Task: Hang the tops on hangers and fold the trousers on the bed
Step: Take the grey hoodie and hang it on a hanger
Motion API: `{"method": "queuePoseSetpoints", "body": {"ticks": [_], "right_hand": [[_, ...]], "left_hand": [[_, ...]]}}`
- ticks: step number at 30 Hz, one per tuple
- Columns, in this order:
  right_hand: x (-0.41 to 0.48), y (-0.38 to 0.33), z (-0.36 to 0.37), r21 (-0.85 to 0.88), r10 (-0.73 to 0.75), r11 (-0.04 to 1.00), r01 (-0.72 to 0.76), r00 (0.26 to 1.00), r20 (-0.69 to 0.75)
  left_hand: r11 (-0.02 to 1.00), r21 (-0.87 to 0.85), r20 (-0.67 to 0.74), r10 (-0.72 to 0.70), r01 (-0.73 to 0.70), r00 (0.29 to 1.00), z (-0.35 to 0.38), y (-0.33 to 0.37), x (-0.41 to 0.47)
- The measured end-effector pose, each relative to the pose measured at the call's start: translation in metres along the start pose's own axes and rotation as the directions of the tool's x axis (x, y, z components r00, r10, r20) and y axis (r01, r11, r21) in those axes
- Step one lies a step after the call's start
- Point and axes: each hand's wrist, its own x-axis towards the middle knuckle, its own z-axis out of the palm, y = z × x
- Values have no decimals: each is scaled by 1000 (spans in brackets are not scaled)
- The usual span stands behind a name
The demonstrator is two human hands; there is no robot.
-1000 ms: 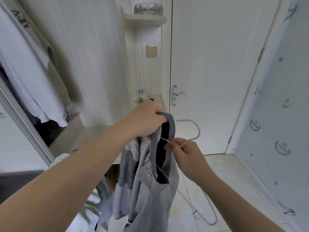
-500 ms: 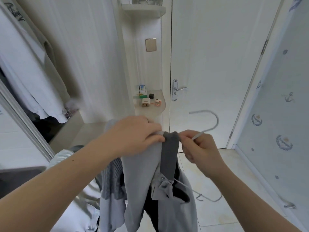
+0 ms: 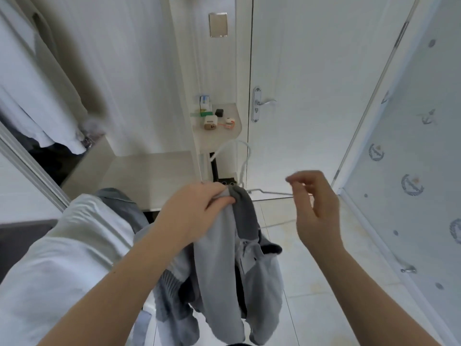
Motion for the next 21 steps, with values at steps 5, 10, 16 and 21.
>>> {"method": "queuePoseSetpoints", "body": {"ticks": [5, 10, 16, 21], "right_hand": [[-55, 23, 23, -4, 226, 968, -250, 867, 445], [-63, 31, 51, -140, 247, 969, -205, 746, 618], [-89, 39, 58, -93, 298, 932, -350, 599, 743], [-99, 78, 72, -399, 431, 902, -163, 300, 851]], "left_hand": [[977, -169, -189, -159, 128, 969, 13, 3, -24], [921, -250, -170, -344, 298, 923, 28, 5, -40], [864, -348, -180, -442, 363, 879, 30, -6, -57], [851, -392, -176, -442, 349, 880, 29, -13, -69]]}}
